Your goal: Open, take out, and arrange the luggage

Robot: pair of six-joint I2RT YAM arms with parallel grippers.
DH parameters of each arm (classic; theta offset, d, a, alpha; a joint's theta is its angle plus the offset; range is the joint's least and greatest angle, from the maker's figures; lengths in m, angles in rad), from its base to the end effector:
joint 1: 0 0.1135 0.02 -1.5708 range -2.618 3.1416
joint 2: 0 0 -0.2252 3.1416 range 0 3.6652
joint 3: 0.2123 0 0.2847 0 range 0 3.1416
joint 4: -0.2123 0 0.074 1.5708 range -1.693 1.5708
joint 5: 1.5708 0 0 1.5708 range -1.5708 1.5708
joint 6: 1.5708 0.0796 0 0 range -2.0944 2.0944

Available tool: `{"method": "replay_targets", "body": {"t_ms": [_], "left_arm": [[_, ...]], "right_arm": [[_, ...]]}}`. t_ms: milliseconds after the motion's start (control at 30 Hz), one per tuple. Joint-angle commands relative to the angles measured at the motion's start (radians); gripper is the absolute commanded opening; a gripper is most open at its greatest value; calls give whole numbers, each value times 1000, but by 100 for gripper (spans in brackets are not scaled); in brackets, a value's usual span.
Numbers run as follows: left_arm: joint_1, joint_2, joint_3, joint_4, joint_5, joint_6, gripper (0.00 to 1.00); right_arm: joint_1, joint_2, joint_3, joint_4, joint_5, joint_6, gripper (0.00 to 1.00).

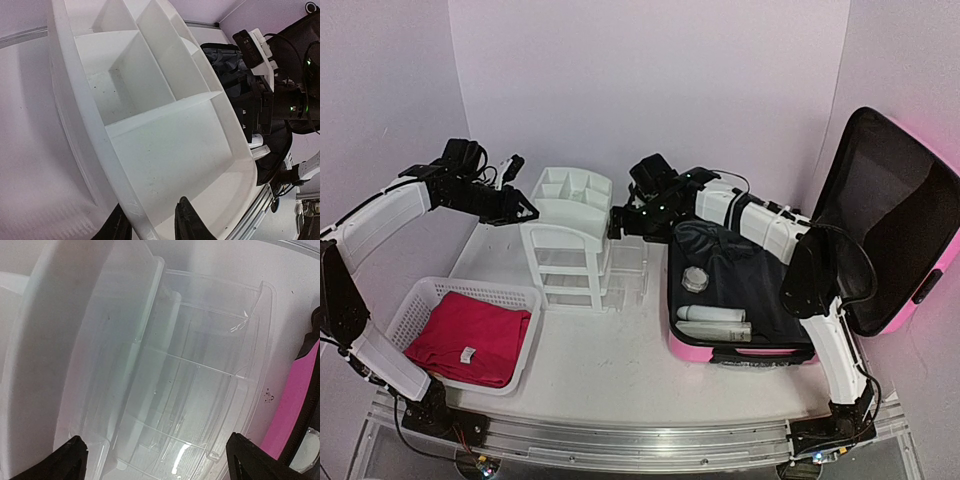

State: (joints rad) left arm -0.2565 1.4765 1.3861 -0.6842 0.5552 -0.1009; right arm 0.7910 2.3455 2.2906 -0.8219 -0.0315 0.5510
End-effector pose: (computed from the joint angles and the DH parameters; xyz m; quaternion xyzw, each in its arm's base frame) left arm 0.3595 -0.1377 0.2732 0.1748 0.8756 -0.3149 0.3220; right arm 0.3898 0.3978 0.2010 -0.1179 0.9329 0.2230 0.2571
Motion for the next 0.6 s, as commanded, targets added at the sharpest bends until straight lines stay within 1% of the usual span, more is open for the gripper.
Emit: {"method": "replay_targets", "body": {"t_ms": [0,67,167,267,333,433,567], "left_arm": [[-15,4,-18,-39,52,18,30],[-15,5,-18,-39,52,18,30],[-15,7,-18,-40,53,17,30],[-15,5,-18,-39,53,18,30],[-15,7,-16,-38,55,17,30],[-16,6,-18,-39,53,18,30],[-15,8,-18,-39,53,18,30]], "right_arm": [[30,-73,0,44,9,-27,98],[31,-132,-36,20,46,-60,98],[24,-241,-128,-8,166,-111,98],[-11,-364,-309,-10,294,-88,98],[-56,-423,-424,6,337,-44,98],[-116,-459,-542,15,292,4,98],[-180,-453,-658,62,182,51,97]]}}
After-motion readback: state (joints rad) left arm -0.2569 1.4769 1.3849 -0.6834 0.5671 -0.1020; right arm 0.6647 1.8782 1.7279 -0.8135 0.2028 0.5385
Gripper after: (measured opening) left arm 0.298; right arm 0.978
